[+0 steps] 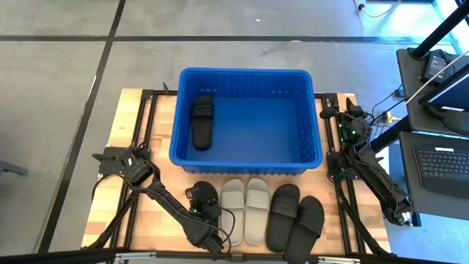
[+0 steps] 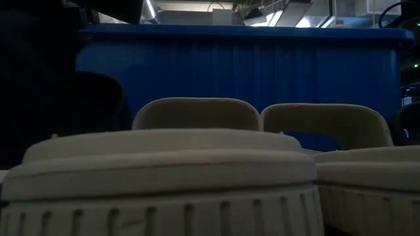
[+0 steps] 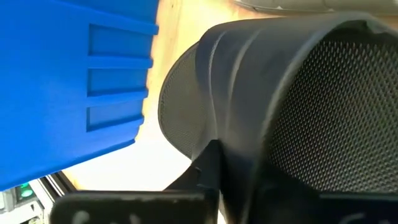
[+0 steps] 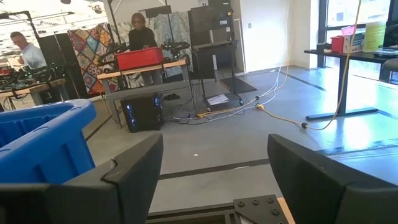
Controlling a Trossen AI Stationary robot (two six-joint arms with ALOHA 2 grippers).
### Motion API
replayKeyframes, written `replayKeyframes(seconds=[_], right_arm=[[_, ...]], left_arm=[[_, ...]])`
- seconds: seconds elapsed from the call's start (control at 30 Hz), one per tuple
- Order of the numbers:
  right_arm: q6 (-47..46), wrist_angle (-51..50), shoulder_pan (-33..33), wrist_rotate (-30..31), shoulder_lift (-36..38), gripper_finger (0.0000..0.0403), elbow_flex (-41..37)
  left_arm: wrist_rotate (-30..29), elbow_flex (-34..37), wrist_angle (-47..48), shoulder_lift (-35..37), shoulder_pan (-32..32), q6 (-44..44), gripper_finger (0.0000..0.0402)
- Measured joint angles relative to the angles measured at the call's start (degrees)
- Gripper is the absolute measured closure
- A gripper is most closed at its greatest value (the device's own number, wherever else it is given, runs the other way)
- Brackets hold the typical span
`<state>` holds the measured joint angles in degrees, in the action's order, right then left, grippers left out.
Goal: Pick and place slides into bin
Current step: Put the black slipper into the blue container
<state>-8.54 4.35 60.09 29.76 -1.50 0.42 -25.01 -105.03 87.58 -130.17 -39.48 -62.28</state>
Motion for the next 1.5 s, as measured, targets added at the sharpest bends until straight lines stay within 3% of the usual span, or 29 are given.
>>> replayKeyframes(seconds=[0.17, 0.33, 0.47, 0.7, 0.8, 0.97, 1.33, 1.5], right_arm=[[0.0, 0.0, 0.0, 0.0, 0.0, 0.0114, 0.0], [0.0, 0.0, 0.0, 0.0, 0.0, 0.0114, 0.0], [0.0, 0.0, 0.0, 0.0, 0.0, 0.0114, 0.0], [0.0, 0.0, 0.0, 0.0, 0.0, 0.0114, 0.0], [0.0, 0.0, 0.0, 0.0, 0.0, 0.0114, 0.0], [0.0, 0.0, 0.0, 0.0, 0.0, 0.0114, 0.0], [-0.2, 0.0, 0.0, 0.0, 0.0, 0.0114, 0.0], [-0.2, 0.0, 0.0, 0.0, 0.0, 0.0114, 0.0]], left_arm=[[2.6, 0.0, -0.4, 0.2, 1.0, 0.0, 0.0388], [10.8, 0.0, -0.5, 3.0, 2.5, -0.2, 0.0394], [14.0, 0.0, -1.0, 8.7, 2.6, -0.1, 0.0394], [13.7, 0.0, -8.4, 21.4, 3.3, -0.6, 0.0395], [11.4, 0.0, -12.2, 26.4, 4.3, -0.6, 0.0395], [-0.4, 0.0, -14.8, 33.1, 8.3, 2.2, 0.0395], [-21.1, 0.0, -15.1, 39.7, 23.3, 28.8, 0.0395], [-24.5, -0.1, -15.2, 37.5, 31.9, 39.0, 0.0395]])
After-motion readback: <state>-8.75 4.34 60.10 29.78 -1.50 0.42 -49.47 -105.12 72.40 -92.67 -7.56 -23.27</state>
